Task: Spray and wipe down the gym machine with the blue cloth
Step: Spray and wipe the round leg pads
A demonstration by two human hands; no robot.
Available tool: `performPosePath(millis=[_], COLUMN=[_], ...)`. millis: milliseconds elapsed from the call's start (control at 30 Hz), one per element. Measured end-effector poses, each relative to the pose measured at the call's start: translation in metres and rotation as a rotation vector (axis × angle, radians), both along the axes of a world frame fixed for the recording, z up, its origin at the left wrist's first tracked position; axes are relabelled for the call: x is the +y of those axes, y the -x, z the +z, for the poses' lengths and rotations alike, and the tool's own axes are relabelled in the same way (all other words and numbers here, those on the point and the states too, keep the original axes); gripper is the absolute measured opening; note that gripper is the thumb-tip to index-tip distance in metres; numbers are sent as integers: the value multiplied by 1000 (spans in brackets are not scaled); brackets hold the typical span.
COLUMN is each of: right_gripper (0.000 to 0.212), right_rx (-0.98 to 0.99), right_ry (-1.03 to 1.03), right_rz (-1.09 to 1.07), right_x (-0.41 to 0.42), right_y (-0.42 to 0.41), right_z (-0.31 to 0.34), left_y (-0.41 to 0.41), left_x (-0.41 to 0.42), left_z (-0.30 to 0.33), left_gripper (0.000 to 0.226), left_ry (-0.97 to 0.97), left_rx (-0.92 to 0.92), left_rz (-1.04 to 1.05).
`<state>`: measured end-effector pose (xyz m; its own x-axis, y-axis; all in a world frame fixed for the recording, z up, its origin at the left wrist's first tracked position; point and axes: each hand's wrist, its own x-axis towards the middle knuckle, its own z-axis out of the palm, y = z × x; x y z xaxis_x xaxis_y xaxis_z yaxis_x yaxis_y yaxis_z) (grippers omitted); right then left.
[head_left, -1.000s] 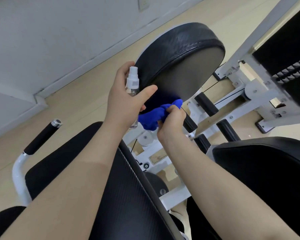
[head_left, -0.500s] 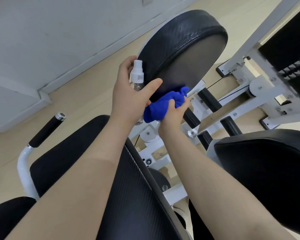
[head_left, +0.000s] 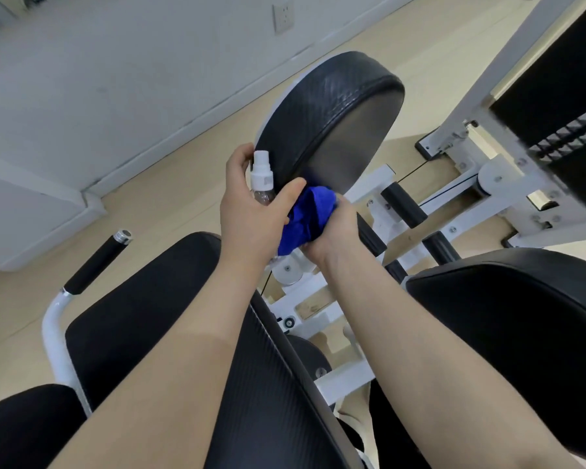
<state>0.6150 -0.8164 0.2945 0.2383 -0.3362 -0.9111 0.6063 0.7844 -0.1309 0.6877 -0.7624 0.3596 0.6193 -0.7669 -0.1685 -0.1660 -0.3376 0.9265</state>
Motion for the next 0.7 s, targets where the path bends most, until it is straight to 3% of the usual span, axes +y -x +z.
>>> performPosePath(millis=[133, 233, 300, 367, 500, 633, 700], right_gripper=[23, 34, 35, 33, 25, 4, 16], right_rx=[148, 381, 574, 725, 656, 605, 623], right_ry=[405, 727, 815, 731, 491, 324, 342], right_rz=[-56, -73, 14, 145, 425, 286, 212], right_x=[-14, -24, -27, -30, -42, -74, -87], right_y=[9, 13, 13, 14, 18, 19, 25], right_z=[55, 69, 56, 29, -5, -8, 4], left_y=[-1, 0, 1, 3, 7, 6, 3], left_x=[-2, -2, 0, 2, 4, 3, 1], left_z=[5, 4, 5, 4, 0, -2, 0], left_gripper=[58, 58, 59, 59, 60, 61, 62], left_ry=[18, 37, 49, 46, 55, 14, -34], left_rx=[-6, 2, 15, 24, -6, -33, -18], left_rz=[-9, -15, -18, -10, 37, 49, 45])
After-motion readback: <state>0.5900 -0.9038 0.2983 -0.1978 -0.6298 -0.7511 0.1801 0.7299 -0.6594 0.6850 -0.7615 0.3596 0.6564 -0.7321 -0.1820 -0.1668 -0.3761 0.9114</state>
